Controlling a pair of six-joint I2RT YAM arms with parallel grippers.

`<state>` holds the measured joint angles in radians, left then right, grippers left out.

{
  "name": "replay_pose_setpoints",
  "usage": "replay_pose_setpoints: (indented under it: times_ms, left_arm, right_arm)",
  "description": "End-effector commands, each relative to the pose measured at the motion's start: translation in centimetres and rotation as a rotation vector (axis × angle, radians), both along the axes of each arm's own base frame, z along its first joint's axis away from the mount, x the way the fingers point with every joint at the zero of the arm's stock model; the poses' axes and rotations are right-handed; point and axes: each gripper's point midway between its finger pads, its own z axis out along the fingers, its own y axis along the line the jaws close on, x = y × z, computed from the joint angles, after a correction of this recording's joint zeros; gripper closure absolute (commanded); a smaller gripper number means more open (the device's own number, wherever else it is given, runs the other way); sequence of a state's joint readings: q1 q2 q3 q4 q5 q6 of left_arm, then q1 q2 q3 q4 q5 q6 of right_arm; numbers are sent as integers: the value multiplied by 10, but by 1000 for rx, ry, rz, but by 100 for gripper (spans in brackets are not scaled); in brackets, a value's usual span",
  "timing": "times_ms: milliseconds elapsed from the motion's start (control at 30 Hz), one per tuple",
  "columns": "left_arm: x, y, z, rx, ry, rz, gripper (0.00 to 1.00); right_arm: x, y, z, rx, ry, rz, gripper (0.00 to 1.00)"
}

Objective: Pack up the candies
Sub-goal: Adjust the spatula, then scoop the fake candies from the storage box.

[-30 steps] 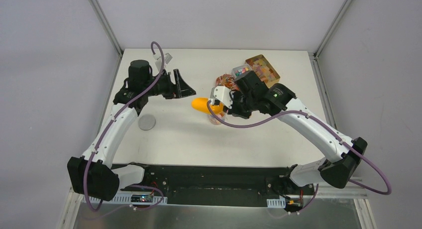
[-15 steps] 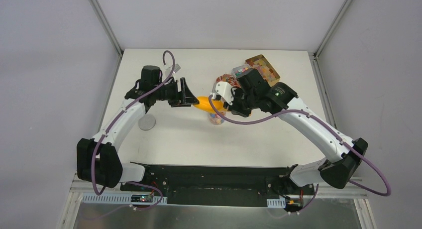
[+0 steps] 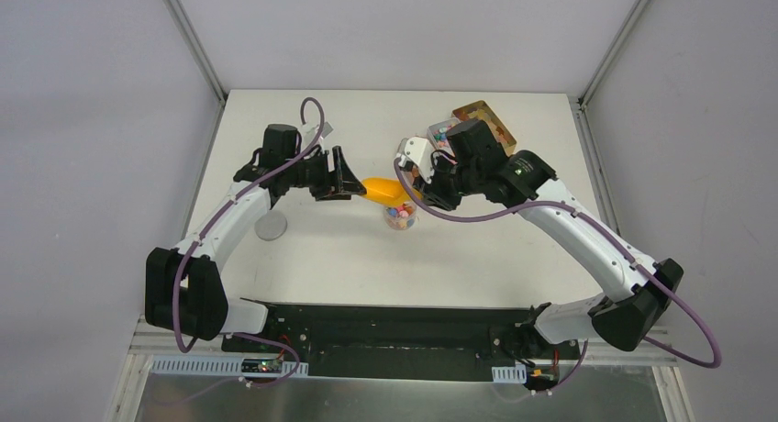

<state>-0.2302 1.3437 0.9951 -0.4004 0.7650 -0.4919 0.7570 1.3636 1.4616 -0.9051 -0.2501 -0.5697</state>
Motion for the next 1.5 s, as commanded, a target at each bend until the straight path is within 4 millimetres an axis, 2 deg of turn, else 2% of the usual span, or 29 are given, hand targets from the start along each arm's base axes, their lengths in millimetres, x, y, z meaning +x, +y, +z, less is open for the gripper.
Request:
replay_pose_setpoints:
  times_ms: [0,100,167,267,367,467,500,533,667,800,967,1200,1467]
  left_arm:
    - [-6,-1,-5,3,19,-3,34]
    - [-4,-1,7,-5,-14,2,31]
    - [-1,2,18,-4,-44,9,28]
    - [0,12,35,27,-102,18,20]
    - [-2,27,46,100,-160,38,14]
    - [-5,38,52,163,-210,61,9]
    - [-6,41,54,178,-224,69,4]
    - [-7,45,53,200,-235,80,1]
    - [-12,58,46,283,-261,95,1]
    - [-18,75,30,380,-270,115,1]
    - [-20,90,14,461,-272,146,1]
    - [-23,91,22,457,-304,151,1]
    - [-24,84,26,423,-310,121,1]
  right_arm:
    - [20,11,38,136,-105,-46,100]
    - [24,3,28,73,-89,-77,100]
    - [32,-9,22,6,-96,-129,100]
    - [44,-34,17,-88,-96,-213,100]
    - [57,-70,9,-200,-65,-321,100]
    - [68,-93,5,-259,-41,-404,100]
    - [72,-100,4,-277,-37,-428,100]
    - [75,-107,4,-302,-36,-454,100]
    - [91,-131,1,-436,-43,-534,100]
    - [107,-150,4,-549,-54,-603,100]
    - [126,-160,6,-662,-81,-649,100]
    - [148,-157,-11,-746,-68,-656,100]
    - [165,-144,-35,-779,-9,-635,100]
